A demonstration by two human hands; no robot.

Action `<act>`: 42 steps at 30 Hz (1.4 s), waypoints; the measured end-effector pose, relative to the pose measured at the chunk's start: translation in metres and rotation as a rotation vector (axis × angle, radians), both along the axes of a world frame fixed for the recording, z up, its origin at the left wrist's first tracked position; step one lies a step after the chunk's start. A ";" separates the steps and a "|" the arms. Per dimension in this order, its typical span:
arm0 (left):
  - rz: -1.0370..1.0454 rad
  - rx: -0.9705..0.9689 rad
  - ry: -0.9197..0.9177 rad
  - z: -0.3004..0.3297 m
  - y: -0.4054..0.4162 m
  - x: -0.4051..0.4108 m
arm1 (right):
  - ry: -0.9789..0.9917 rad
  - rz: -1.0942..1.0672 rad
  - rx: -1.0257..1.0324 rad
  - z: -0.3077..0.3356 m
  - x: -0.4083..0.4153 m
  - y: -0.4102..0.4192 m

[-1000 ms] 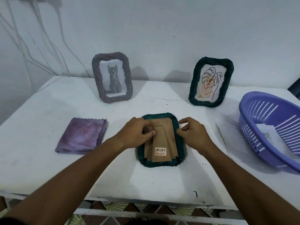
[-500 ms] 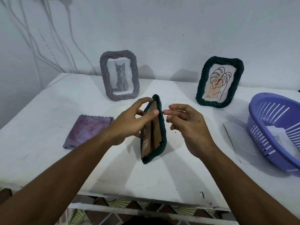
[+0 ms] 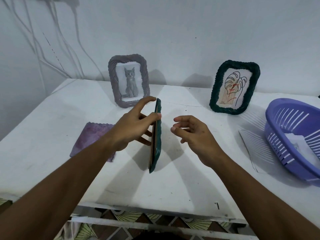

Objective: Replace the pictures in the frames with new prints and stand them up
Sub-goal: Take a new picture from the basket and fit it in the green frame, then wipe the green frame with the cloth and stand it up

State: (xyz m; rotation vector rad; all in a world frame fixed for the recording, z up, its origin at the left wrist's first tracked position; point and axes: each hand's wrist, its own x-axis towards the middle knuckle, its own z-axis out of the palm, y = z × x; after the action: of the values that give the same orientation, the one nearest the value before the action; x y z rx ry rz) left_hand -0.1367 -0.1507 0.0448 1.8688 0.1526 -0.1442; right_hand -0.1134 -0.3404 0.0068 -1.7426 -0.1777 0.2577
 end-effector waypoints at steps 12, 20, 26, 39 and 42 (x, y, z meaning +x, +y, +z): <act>0.093 -0.244 0.081 -0.057 0.016 -0.005 | 0.079 -0.013 -0.132 -0.042 0.008 -0.024; -0.027 0.242 -0.044 -0.084 0.012 0.007 | -0.054 -0.097 -0.267 -0.056 0.013 -0.043; -0.099 0.520 -0.186 -0.091 0.011 0.017 | -0.208 -0.112 -0.446 -0.063 0.014 -0.043; 0.136 1.057 -0.323 -0.094 0.056 0.007 | -0.317 -0.127 -0.535 -0.075 0.018 -0.040; 0.225 1.228 -0.191 -0.098 0.070 0.001 | -0.316 -0.132 -0.546 -0.075 0.018 -0.039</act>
State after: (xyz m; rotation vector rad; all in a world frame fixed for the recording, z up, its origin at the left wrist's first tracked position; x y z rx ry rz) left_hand -0.1353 -0.0803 -0.0529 3.0417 0.3705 0.3746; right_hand -0.0958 -0.3792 -0.0680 -2.3242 -0.2344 -0.0811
